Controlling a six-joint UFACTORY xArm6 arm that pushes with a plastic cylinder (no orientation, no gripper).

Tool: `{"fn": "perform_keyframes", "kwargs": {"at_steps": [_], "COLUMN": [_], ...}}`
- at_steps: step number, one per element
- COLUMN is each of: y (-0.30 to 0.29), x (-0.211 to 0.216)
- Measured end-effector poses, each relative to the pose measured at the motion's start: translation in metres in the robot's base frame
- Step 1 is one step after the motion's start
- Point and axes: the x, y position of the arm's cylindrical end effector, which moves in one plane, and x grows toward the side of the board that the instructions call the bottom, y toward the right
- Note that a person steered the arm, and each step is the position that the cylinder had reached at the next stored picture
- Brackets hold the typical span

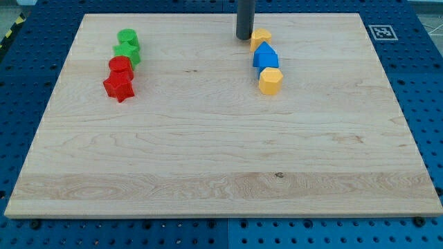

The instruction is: Move the yellow heart a bit down

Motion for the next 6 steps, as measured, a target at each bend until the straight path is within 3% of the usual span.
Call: {"fn": "perform_keyframes", "kwargs": {"at_steps": [1,2,4,6], "y": [0.006,0.026,0.024,0.033], "x": [-0.047,-0.05,-0.007,0.003]}}
